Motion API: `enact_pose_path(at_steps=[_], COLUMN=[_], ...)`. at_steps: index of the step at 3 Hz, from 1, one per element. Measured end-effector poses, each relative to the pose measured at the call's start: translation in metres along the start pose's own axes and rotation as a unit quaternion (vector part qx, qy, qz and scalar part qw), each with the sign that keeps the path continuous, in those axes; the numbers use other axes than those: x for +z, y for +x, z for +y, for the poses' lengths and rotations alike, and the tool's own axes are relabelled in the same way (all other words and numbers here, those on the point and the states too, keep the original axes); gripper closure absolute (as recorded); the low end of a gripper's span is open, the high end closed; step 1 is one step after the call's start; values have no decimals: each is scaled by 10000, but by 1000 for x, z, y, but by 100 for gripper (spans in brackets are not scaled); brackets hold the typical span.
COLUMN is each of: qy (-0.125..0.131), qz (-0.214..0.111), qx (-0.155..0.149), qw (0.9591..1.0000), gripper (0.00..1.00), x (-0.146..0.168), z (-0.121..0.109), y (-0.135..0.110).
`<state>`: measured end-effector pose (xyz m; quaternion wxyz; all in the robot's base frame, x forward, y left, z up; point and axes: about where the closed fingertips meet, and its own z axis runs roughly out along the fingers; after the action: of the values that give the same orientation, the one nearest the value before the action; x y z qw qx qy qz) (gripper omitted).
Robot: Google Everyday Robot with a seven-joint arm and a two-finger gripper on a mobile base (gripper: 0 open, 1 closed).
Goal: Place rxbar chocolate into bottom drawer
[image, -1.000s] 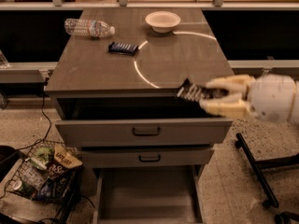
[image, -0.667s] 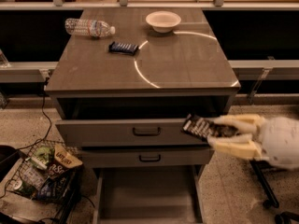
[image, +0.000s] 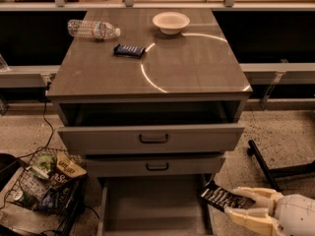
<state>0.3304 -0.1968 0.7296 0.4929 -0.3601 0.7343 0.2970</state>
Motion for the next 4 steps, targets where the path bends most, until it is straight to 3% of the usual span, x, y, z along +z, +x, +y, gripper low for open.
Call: enact_pose_path(at_steps=[1, 2, 4], qy=[-1, 13, -236], qz=[0, -57, -496], qx=[0, 171, 1008], qw=[10000, 9998, 9934], gripper=[100, 100, 100], x=[0, 20, 127], z=[0, -5, -16], y=[0, 12, 89])
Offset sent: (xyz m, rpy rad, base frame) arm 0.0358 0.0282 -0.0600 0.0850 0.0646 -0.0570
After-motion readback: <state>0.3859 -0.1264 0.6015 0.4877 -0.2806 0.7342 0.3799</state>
